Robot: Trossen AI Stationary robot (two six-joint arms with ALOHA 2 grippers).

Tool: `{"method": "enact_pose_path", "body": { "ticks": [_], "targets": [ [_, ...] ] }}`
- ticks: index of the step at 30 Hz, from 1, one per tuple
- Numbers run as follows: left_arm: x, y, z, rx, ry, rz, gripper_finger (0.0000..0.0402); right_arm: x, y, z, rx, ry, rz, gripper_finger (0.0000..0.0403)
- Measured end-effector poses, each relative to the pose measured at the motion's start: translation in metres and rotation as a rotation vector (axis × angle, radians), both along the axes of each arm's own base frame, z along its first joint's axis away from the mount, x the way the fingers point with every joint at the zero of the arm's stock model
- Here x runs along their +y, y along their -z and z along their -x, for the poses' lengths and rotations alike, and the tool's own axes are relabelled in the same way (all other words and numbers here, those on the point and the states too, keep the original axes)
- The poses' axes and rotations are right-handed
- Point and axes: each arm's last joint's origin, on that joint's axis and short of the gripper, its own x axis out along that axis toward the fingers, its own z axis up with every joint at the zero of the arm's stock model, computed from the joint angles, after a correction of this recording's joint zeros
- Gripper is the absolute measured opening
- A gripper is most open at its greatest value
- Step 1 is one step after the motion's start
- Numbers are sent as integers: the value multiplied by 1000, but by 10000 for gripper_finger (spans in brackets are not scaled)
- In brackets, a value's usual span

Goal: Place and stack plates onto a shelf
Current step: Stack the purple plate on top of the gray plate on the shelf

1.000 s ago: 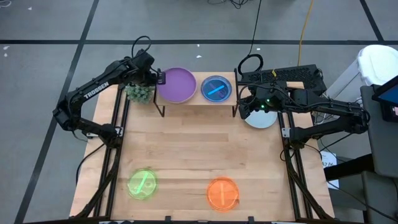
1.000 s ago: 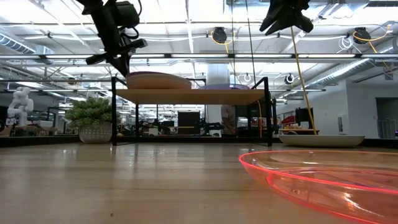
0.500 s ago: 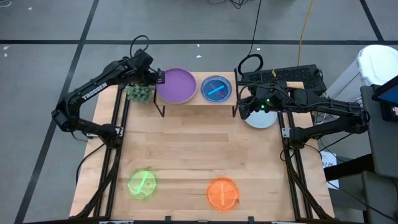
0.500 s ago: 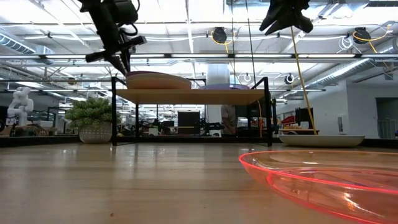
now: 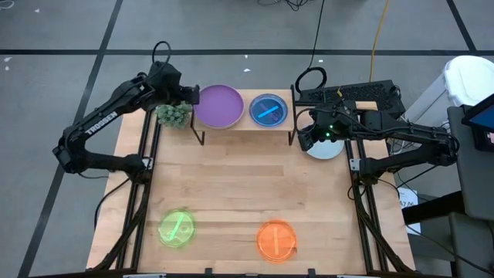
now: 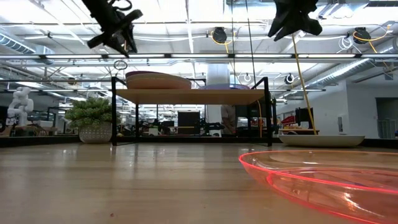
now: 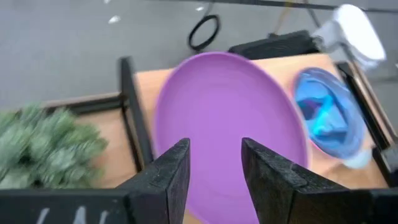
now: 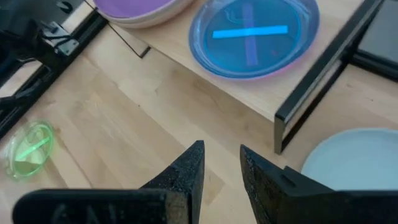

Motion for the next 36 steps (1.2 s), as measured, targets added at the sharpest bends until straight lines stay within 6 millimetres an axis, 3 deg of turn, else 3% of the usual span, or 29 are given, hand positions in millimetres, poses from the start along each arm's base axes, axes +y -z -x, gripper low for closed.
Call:
{"method": "enact_pose_path", "body": {
  "ticks": [9,18,26,31,36],
  "targets": [
    [-43,-6,-26,0,256,-71,149,-2,14,14,138,98,-144,89],
    [-82,-6,-43,-22,299,-61,149,-8,53,22,226,134,-296,89],
    [-109,-5,-49,-10,393,-52,149,1,80,19,171,63,-528,89],
    [-110,-1,-44,108,331,-135,149,11,88,17,113,35,-605,89],
    [-83,-3,-40,151,351,-216,124,21,91,15,55,32,-650,89]
  ]
}}
